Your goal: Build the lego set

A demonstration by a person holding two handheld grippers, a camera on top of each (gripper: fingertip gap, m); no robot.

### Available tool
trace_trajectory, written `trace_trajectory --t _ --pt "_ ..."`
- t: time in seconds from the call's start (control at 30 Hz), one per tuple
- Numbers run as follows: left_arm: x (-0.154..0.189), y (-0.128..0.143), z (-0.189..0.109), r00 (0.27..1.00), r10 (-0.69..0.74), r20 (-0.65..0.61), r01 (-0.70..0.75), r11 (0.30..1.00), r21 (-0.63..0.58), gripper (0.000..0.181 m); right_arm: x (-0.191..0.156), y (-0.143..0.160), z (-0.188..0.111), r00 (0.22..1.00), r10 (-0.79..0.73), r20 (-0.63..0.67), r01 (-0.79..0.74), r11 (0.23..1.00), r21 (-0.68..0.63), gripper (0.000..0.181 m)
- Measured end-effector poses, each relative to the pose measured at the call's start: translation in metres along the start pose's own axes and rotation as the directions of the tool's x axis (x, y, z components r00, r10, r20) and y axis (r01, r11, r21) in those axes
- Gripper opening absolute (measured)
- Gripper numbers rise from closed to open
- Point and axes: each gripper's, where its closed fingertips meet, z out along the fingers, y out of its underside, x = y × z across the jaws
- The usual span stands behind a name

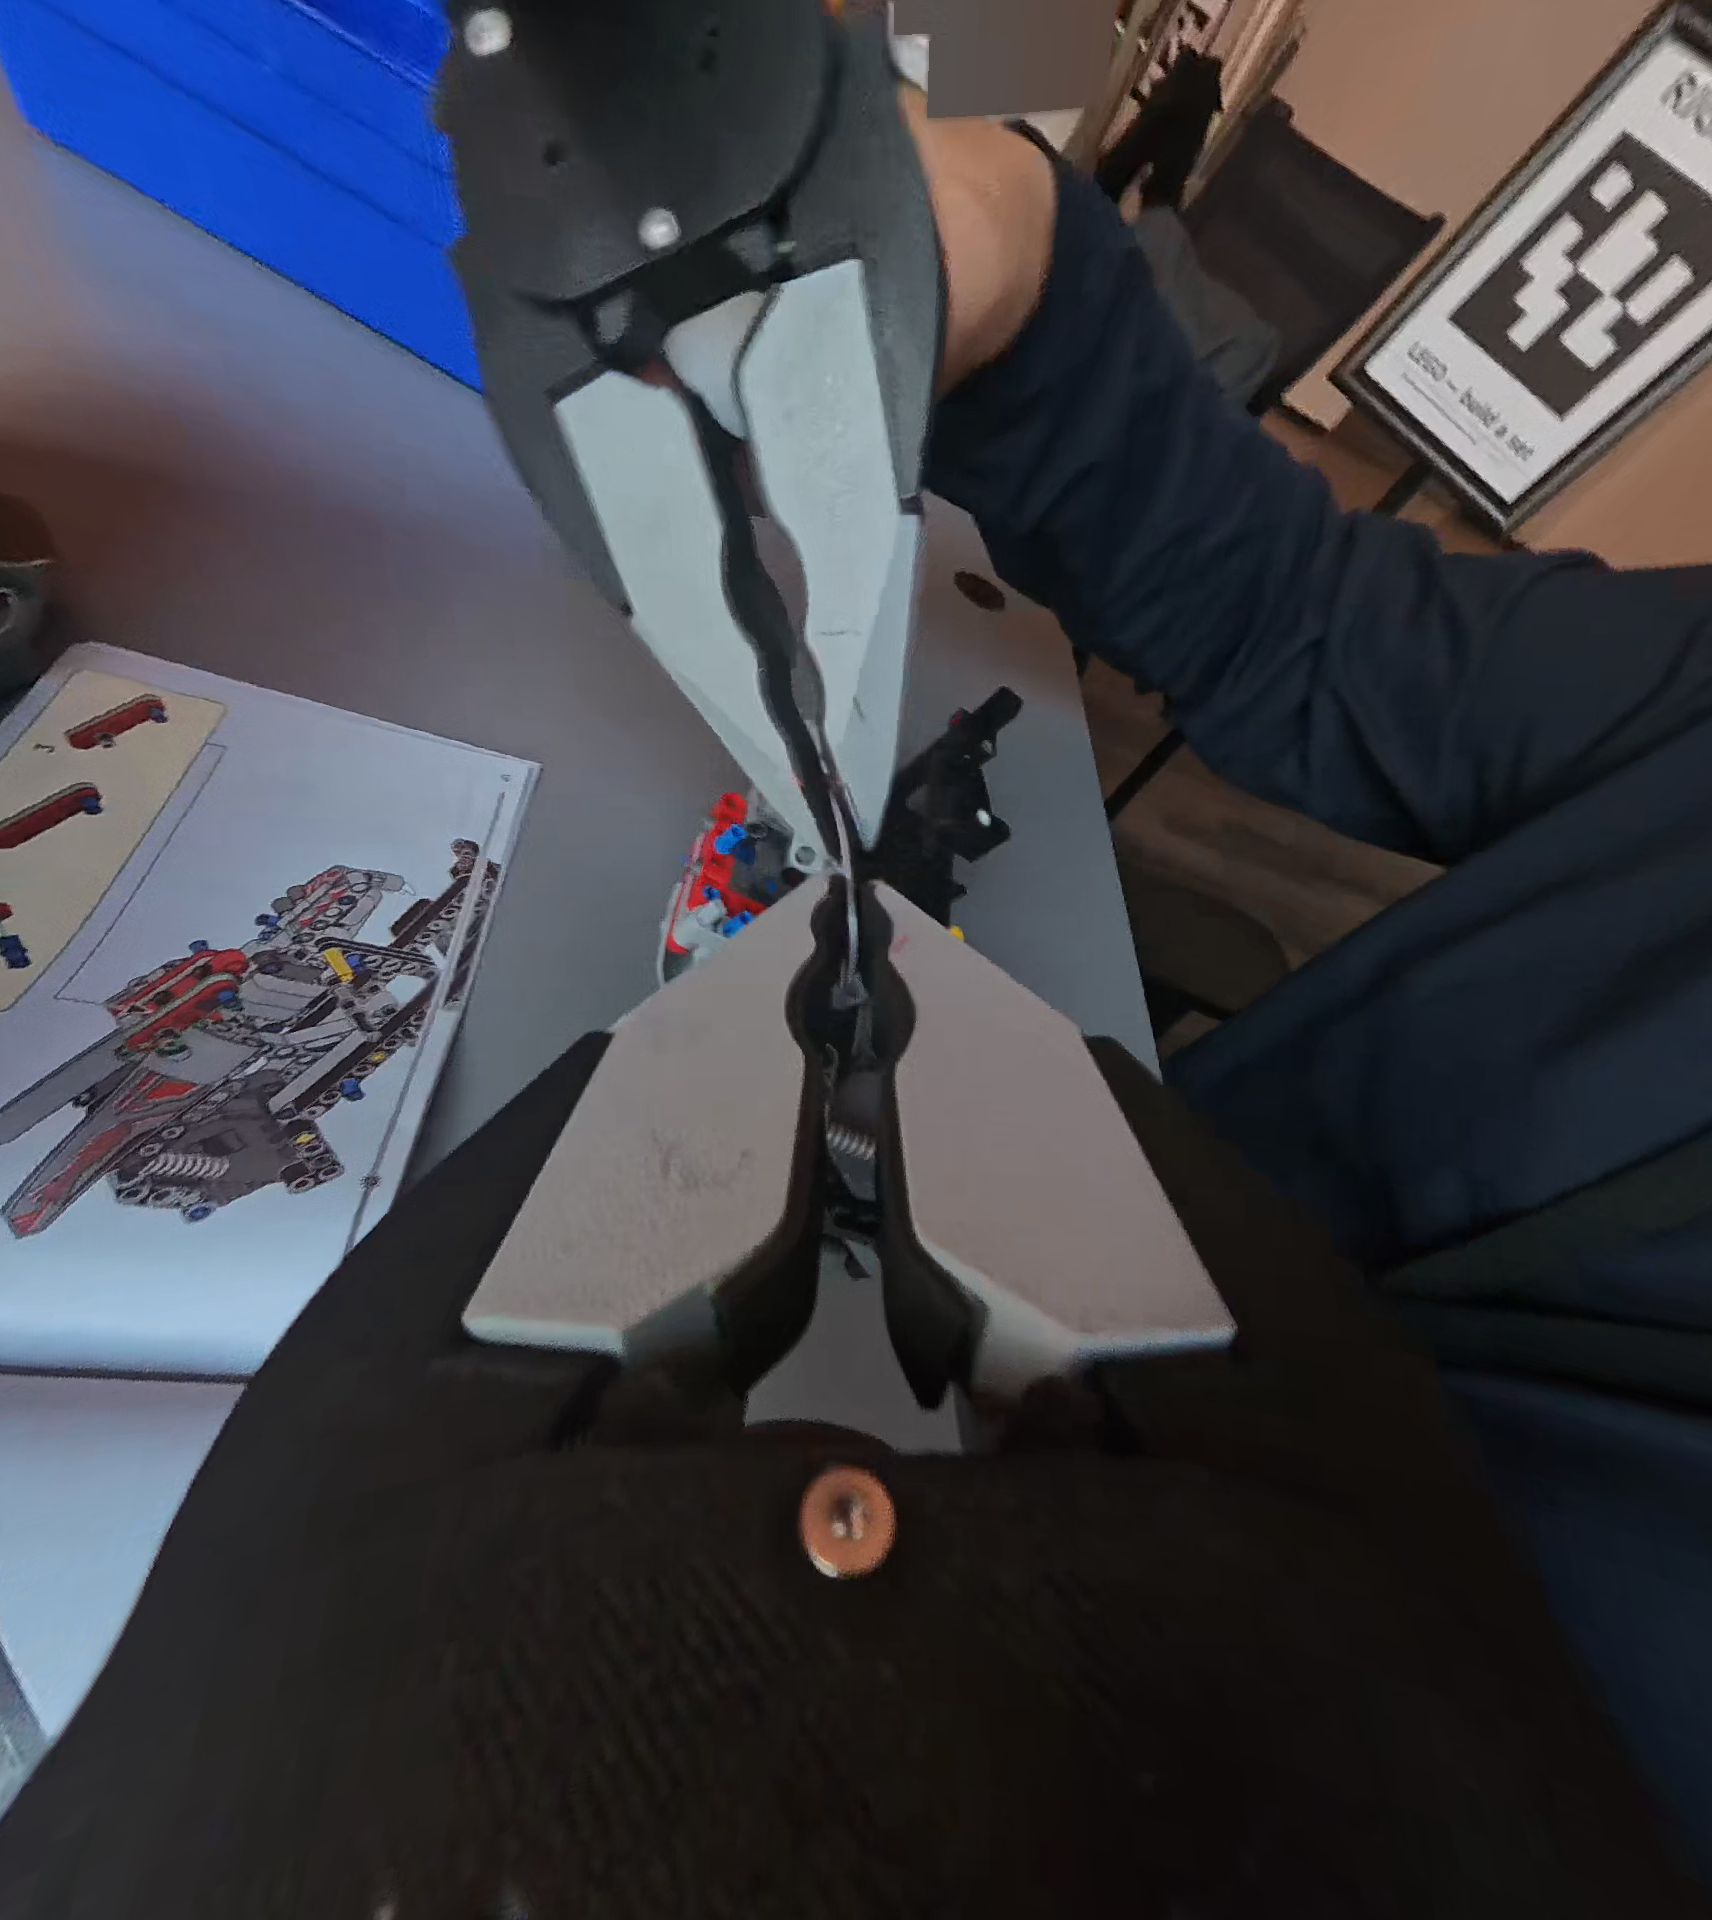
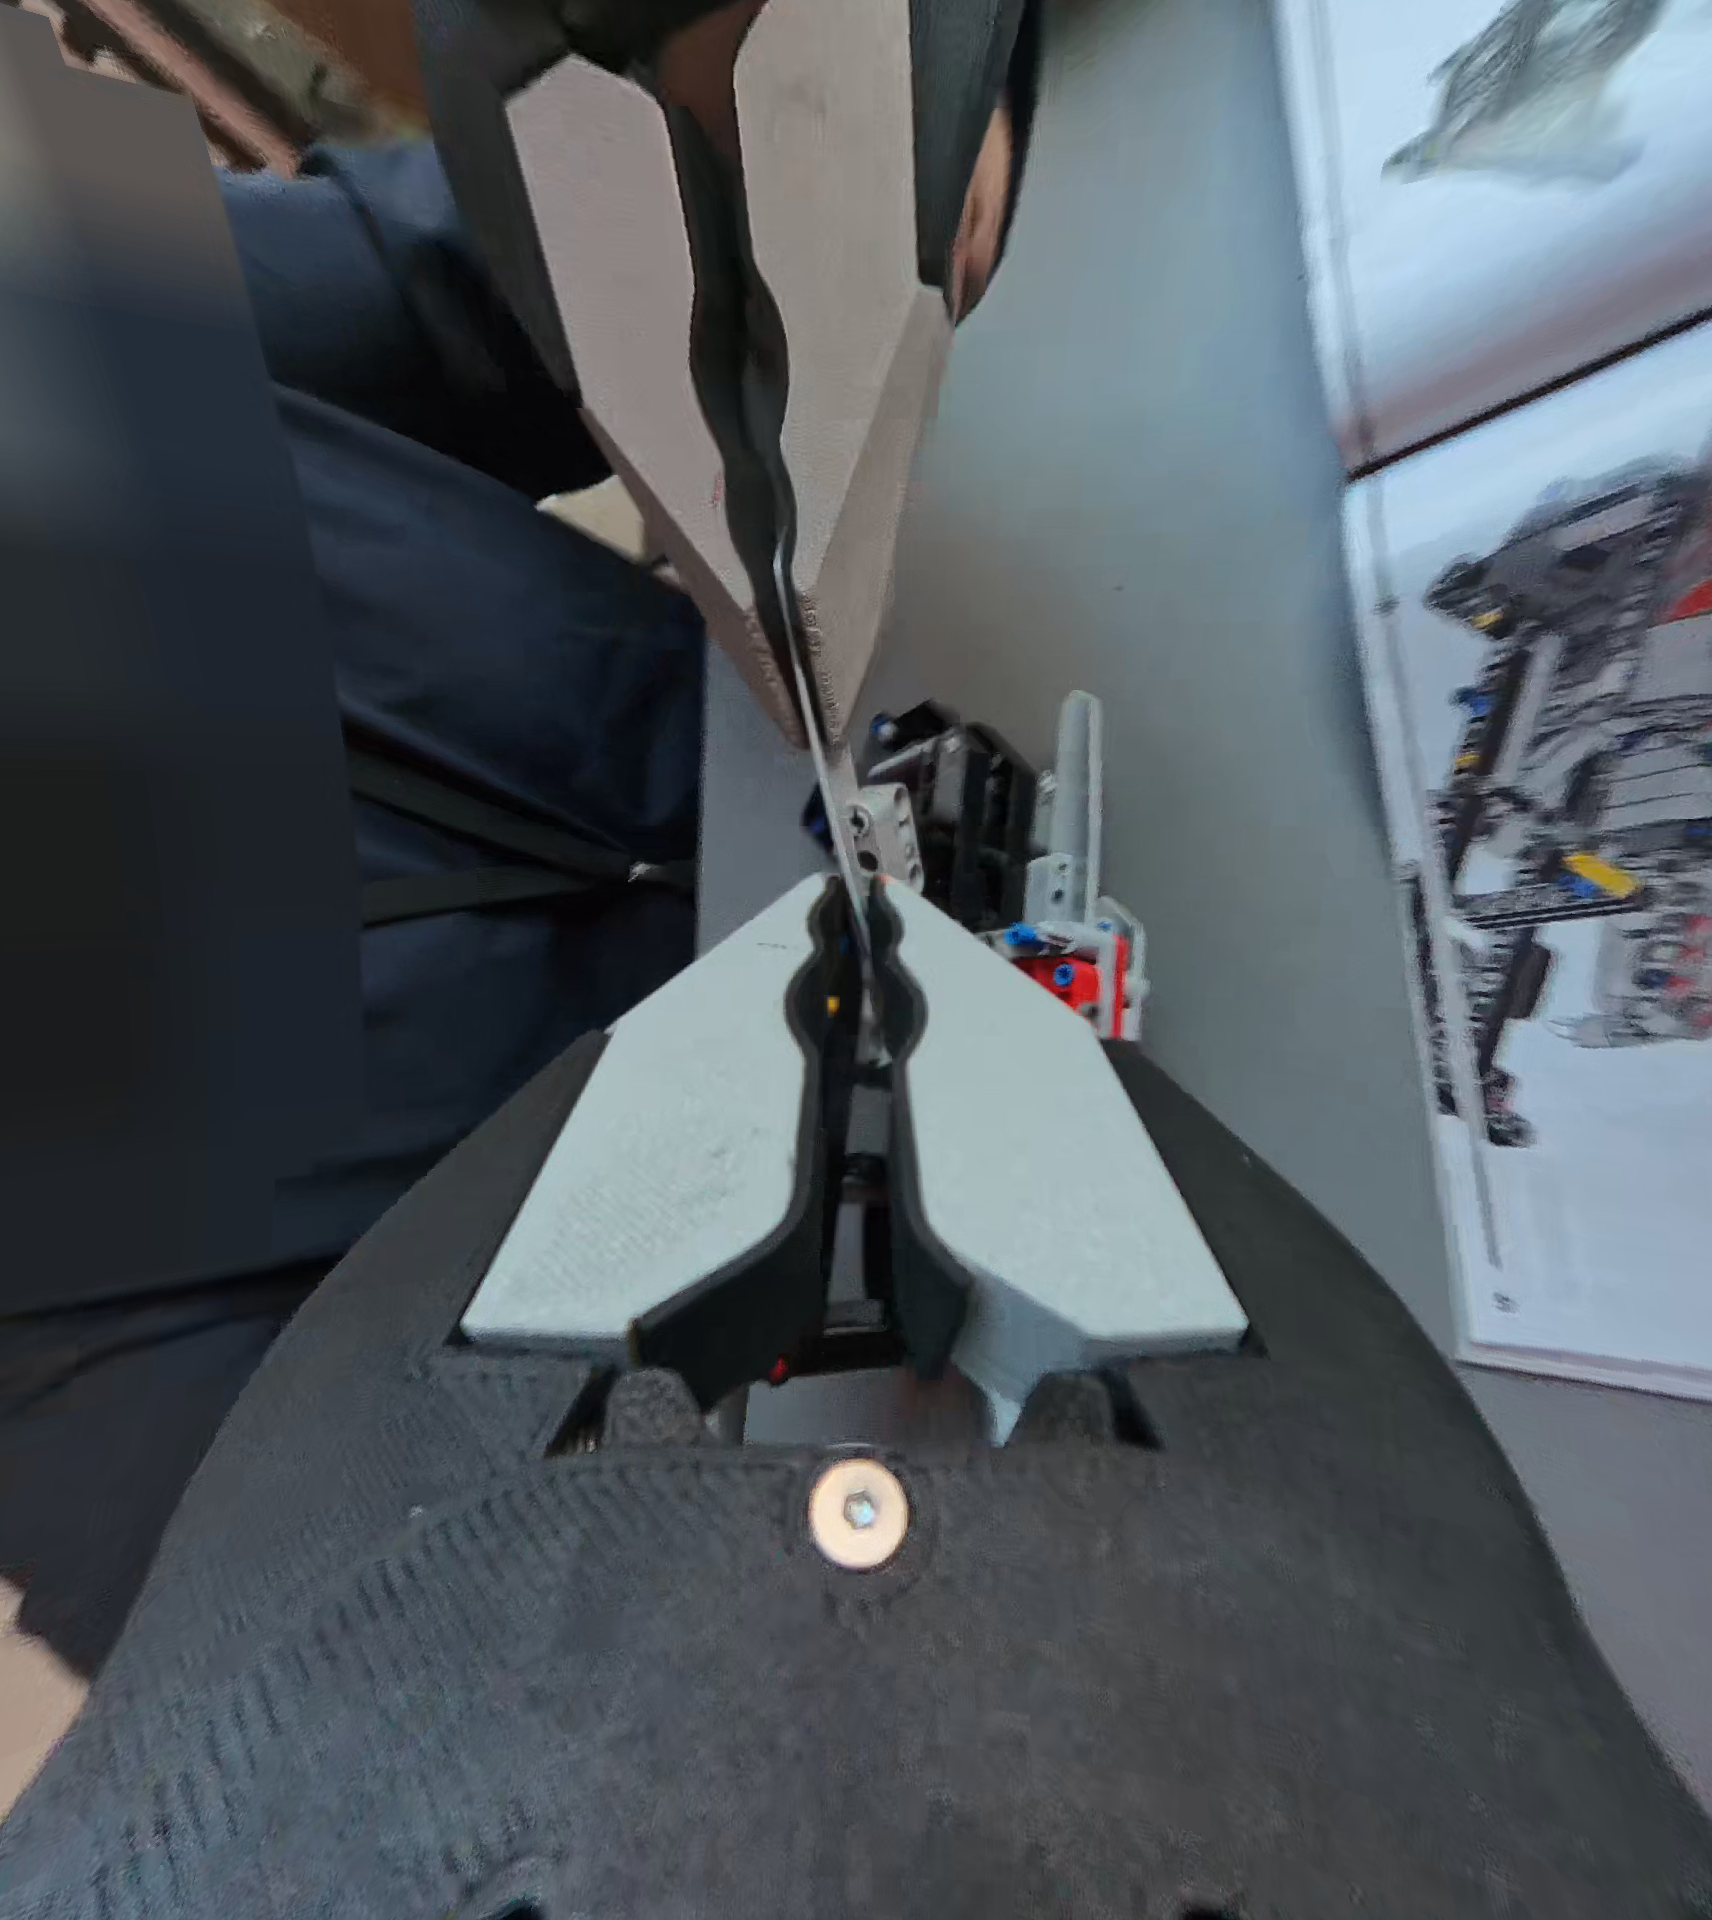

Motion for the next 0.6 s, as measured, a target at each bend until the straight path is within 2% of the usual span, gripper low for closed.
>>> trace_trajectory --t 0.1,0.17,0.23,0.3,0.33,0.37,0.43,0.6 --pt "-0.009 -0.012 -0.011 0.994 -0.113 -0.001 0.113 0.986 0.122 0.0 0.003 -0.016 -0.016 0.967 -0.095 -0.235 0.126 0.984 0.123 0.031" --pt "-0.013 -0.016 -0.016 0.983 -0.181 -0.025 0.182 0.964 0.195 0.0 -0.002 -0.019 -0.022 0.868 -0.221 -0.444 0.303 0.945 0.121 0.044" --pt "-0.011 -0.013 -0.016 0.969 -0.235 -0.077 0.246 0.946 0.211 0.0 0.001 -0.016 -0.025 0.668 -0.333 -0.666 0.447 0.895 0.0 0.033" --pt "-0.01 -0.012 -0.015 0.954 -0.278 -0.114 0.298 0.928 0.224 0.0 0.004 -0.014 -0.027 0.435 -0.427 -0.793 0.518 0.839 -0.167 0.023" --pt "-0.01 -0.012 -0.015 0.946 -0.296 -0.134 0.32 0.919 0.229 0.0 0.003 -0.013 -0.026 0.342 -0.47 -0.814 0.532 0.811 -0.244 0.018" --pt "-0.01 -0.013 -0.015 0.937 -0.315 -0.151 0.344 0.909 0.236 0.0 0.003 -0.012 -0.024 0.267 -0.505 -0.821 0.534 0.787 -0.31 0.021" --pt "-0.009 -0.013 -0.015 0.921 -0.344 -0.181 0.381 0.891 0.246 0.0 0.002 -0.013 -0.021 0.163 -0.553 -0.817 0.523 0.751 -0.404 0.022" --pt "-0.009 -0.009 -0.014 0.9 -0.381 -0.211 0.426 0.871 0.246 0.0 0.006 -0.014 -0.015 0.136 -0.586 -0.799 0.505 0.735 -0.453 0.023"
